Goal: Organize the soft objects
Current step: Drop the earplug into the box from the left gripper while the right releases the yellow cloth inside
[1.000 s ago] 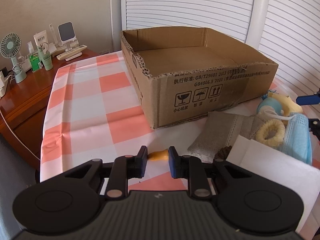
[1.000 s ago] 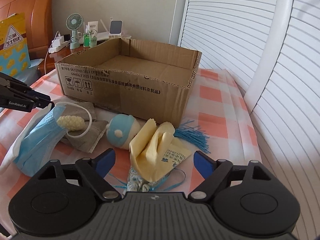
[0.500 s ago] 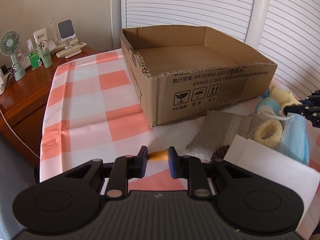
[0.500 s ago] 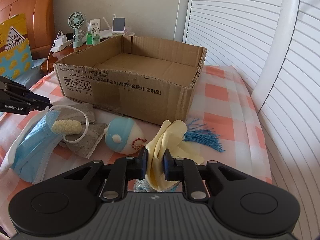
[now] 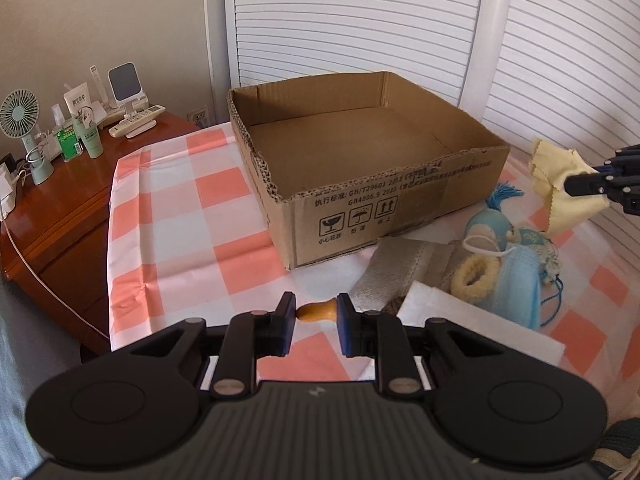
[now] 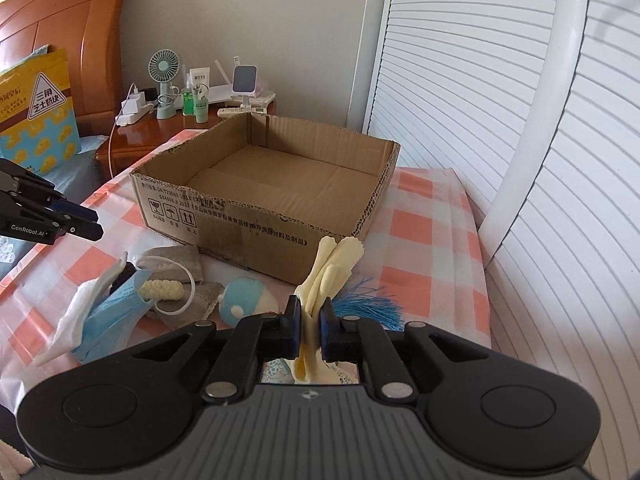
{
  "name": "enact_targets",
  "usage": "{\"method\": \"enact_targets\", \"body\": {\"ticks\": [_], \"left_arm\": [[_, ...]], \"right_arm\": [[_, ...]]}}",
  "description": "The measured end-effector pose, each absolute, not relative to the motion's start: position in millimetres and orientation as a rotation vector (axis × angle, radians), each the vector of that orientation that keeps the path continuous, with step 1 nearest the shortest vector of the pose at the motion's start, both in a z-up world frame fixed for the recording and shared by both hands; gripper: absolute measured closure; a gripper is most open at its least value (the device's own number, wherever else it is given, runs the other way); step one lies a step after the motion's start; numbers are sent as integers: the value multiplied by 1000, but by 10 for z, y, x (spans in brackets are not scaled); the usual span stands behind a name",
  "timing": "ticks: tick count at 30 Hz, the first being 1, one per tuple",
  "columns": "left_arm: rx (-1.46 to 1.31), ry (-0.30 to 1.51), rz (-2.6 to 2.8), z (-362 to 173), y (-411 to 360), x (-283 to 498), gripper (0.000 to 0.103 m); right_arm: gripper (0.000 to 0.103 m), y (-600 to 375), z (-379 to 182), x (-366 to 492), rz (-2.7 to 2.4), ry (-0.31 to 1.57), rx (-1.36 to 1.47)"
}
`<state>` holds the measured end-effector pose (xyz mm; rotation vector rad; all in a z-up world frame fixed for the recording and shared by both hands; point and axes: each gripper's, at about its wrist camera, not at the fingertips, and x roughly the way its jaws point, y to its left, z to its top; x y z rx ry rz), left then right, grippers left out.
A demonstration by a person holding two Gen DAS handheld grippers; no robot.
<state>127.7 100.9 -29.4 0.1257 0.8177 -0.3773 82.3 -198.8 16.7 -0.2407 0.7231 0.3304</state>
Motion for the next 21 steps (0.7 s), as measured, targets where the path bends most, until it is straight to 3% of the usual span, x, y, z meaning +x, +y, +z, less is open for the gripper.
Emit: {"method": "enact_targets", "body": {"ticks": [9, 15, 16, 18, 19, 20, 21], "left_arm": [[131, 748, -453, 274, 794, 1509, 83], [151, 714, -466, 372, 467, 2026, 82], [160, 708, -455, 351, 416, 2118, 78], [167, 704, -432, 301, 345, 2254, 57], [162, 702, -429, 280, 325, 2284, 35], [159, 698, -424, 264, 315, 2290, 21], [154, 683, -409, 251, 321, 2272, 19]], "right_arm": [[92, -1963, 541, 863, 374, 669, -280], [92, -1903, 733, 1096, 395, 633, -271], [92, -1888, 758, 1144, 397, 630, -269], [92, -1851, 797, 1241, 401, 627, -262], [92, -1830, 808, 1293, 402, 627, -262], [92, -1811, 818, 1339, 401, 627, -263], [92, -1786, 822, 1392, 401, 626, -263]]}}
